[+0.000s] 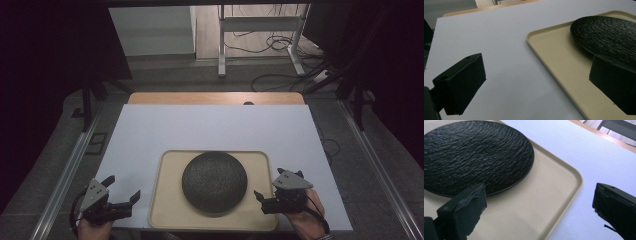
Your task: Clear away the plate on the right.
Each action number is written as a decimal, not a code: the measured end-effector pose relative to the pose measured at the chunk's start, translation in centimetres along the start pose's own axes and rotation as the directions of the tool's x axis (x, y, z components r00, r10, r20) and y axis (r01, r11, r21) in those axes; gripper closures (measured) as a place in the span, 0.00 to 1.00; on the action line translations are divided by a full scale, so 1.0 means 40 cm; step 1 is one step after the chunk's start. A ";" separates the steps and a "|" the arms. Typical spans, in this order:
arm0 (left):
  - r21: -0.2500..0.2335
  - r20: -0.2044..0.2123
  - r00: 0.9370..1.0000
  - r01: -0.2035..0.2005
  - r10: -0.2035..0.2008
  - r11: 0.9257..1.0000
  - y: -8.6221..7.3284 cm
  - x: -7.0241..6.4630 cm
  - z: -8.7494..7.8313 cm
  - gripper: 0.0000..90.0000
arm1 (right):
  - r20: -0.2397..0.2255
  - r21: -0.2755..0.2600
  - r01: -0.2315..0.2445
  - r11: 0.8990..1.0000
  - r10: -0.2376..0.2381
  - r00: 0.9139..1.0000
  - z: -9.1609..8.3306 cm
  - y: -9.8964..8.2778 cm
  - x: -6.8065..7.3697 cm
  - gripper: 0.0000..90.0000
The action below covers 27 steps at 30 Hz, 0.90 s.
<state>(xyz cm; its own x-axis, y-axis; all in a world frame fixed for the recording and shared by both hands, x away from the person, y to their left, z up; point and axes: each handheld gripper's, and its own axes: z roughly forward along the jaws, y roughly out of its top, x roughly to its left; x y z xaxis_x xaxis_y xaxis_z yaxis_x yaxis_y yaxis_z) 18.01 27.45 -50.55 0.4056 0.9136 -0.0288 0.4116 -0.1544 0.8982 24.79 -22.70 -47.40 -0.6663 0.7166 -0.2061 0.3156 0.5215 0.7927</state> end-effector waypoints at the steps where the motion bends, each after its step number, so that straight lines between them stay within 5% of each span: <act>1: 0.000 0.000 1.000 0.000 0.000 1.000 0.000 0.000 0.000 0.00 | 0.000 0.001 -0.005 1.000 0.005 1.000 -0.002 -0.002 -0.001 0.00; 27: 0.002 -0.002 1.000 0.000 0.000 1.000 -0.001 0.001 0.000 0.01 | 0.074 -0.015 -0.080 0.997 0.081 0.994 -0.056 -0.055 -0.045 0.00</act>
<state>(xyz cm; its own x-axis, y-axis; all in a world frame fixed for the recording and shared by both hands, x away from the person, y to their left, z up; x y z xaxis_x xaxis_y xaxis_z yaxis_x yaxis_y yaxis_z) 18.00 27.50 -50.58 0.4043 0.9142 -0.0281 0.4132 -0.1552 0.8973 23.77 -26.17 -47.48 -0.5866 0.7889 -0.1832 0.3581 0.4555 0.8151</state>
